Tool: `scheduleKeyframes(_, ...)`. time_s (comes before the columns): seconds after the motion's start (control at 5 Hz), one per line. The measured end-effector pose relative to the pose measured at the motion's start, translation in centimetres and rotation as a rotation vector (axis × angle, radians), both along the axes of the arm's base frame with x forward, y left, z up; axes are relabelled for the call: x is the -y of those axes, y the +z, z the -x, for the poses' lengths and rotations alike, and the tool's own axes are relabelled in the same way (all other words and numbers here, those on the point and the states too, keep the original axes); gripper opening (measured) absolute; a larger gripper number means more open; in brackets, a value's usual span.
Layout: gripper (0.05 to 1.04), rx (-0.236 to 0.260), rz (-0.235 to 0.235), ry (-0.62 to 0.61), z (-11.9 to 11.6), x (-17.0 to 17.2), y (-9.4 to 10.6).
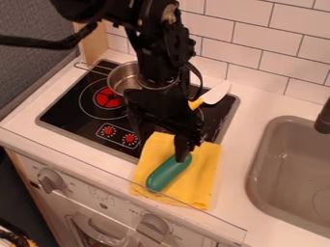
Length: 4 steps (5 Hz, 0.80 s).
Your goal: Moved the silver pot to the lower part of the left burner
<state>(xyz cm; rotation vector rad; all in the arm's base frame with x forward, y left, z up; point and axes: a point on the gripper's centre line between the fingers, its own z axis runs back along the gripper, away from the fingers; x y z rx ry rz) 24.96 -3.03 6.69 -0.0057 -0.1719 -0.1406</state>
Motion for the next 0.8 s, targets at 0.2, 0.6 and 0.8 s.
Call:
scheduleKeyframes(0.2, 1.001, -0.03, -0.005, 0.002, 0.1, 0.0, -0.7)
scheduleKeyframes(0.6, 1.001, -0.026, -0.026, 0.087, -6.5, -3.3, -0.8)
scheduleKeyframes(0.8, 1.001, -0.009, -0.027, 0.154, -10.1, -5.9, -0.8)
